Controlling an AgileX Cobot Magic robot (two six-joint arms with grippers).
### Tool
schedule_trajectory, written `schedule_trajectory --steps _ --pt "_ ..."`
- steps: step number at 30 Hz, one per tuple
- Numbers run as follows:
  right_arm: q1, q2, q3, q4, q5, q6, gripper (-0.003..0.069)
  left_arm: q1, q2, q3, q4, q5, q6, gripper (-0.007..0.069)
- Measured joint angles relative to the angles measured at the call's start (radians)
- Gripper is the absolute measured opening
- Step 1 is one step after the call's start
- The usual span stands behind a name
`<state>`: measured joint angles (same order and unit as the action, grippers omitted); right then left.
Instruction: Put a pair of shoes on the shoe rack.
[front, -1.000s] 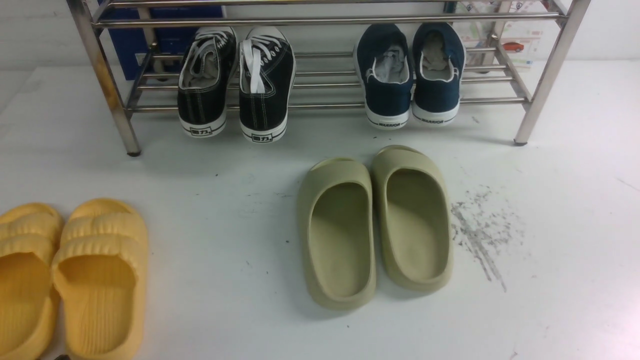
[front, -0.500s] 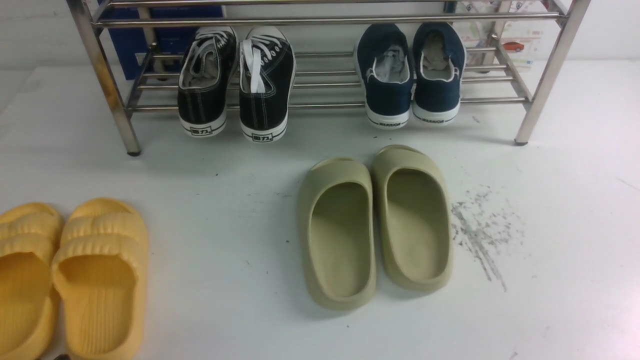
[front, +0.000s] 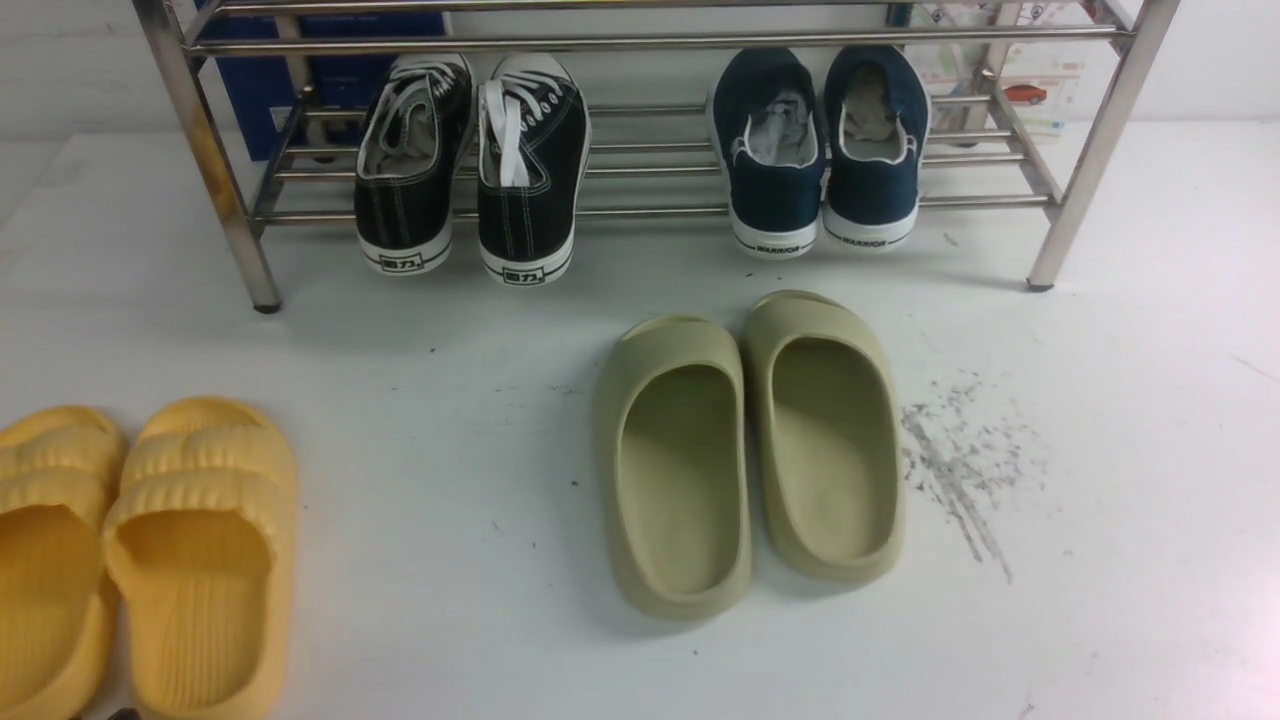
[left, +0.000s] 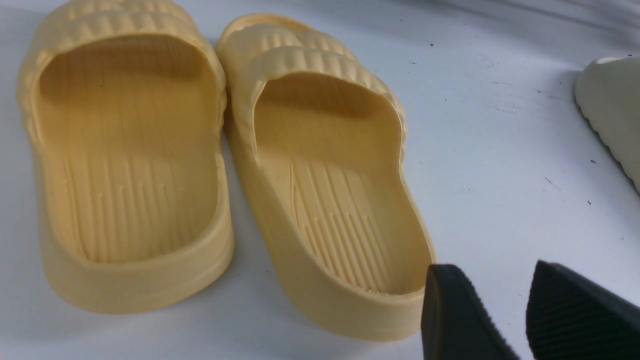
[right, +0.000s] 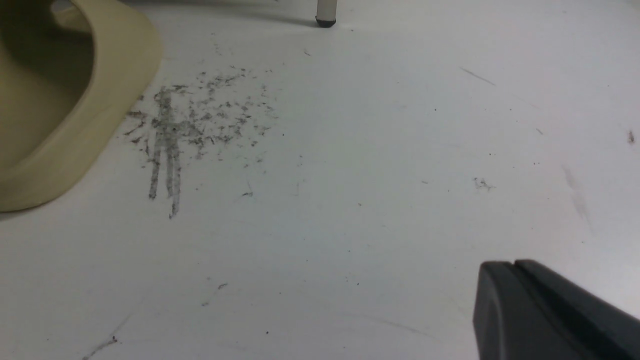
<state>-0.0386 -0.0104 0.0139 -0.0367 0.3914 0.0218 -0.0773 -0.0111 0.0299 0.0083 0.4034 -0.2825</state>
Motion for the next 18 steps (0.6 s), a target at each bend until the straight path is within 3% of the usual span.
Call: schedule_trajectory --steps 18 --pt "0.0 0.0 0.0 0.0 -0.001 0.0 0.0069 0.0 0.0 0.0 0.001 0.0 0.0 0.0238"
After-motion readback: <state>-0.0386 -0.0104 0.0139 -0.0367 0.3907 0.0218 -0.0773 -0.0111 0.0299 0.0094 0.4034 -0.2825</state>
